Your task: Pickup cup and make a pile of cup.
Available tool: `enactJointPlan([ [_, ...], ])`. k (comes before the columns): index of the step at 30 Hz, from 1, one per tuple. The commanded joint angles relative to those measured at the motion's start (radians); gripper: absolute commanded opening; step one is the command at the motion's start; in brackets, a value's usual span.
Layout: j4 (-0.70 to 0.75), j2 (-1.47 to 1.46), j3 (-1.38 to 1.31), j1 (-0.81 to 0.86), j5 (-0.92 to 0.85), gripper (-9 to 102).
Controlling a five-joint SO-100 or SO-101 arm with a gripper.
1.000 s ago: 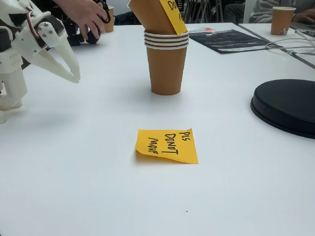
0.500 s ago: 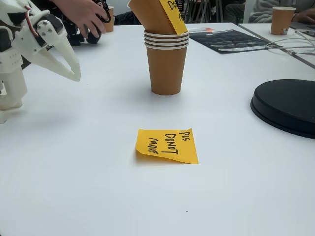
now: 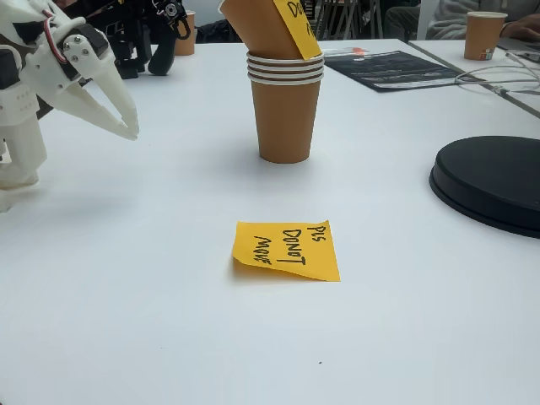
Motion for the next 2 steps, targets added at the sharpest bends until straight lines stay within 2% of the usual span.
enactJointPlan([
  [1,0.002,0.006,-0.006,-0.002,0.002,-7],
  [2,0.002,0.006,-0.006,-0.002,0.002,-7],
])
